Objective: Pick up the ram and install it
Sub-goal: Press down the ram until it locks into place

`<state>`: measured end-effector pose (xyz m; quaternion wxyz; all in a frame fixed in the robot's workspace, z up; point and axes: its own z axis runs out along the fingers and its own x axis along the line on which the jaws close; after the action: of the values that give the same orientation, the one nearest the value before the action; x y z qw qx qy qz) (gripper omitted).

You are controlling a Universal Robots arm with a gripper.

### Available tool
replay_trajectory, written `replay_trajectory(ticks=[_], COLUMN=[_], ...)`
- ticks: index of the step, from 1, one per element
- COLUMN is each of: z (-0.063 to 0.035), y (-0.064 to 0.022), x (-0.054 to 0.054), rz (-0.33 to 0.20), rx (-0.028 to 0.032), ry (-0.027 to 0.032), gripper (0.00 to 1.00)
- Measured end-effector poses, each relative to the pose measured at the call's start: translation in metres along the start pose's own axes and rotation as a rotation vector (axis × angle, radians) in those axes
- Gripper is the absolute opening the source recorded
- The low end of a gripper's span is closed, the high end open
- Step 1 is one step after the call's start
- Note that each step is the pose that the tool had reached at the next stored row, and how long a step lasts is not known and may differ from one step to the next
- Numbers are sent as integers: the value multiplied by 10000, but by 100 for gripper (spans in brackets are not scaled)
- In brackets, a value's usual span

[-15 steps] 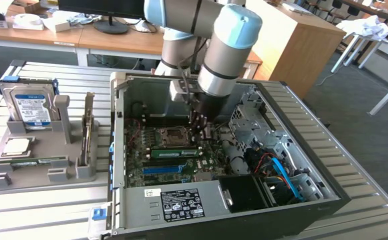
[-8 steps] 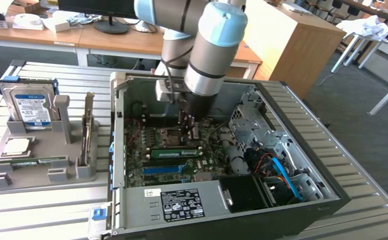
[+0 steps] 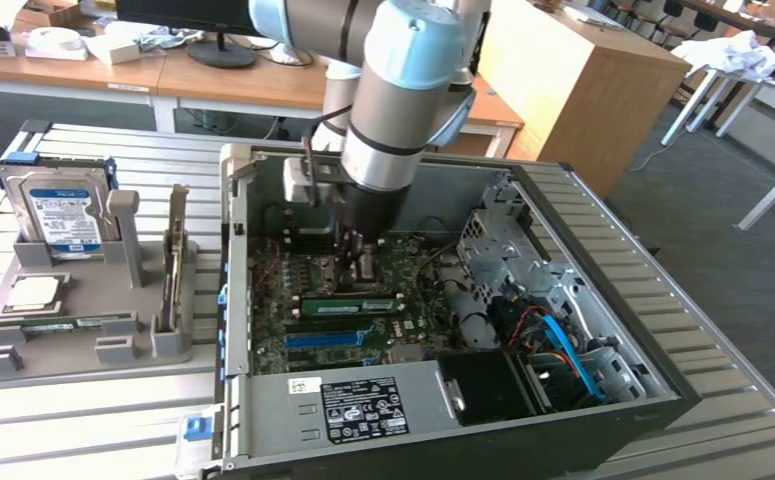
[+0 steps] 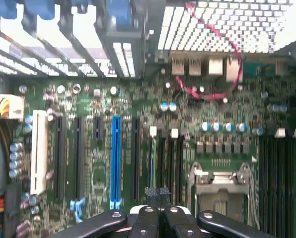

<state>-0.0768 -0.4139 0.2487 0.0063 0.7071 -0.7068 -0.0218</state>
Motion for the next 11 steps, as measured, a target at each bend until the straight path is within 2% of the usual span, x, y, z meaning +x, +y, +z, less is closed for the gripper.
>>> replay_trajectory(ticks=[2,11], z=[2,39], y=[27,27], x=[-1,1], rz=[1,0], rx=[1,1], ry=[-1,-3], gripper=[10,10])
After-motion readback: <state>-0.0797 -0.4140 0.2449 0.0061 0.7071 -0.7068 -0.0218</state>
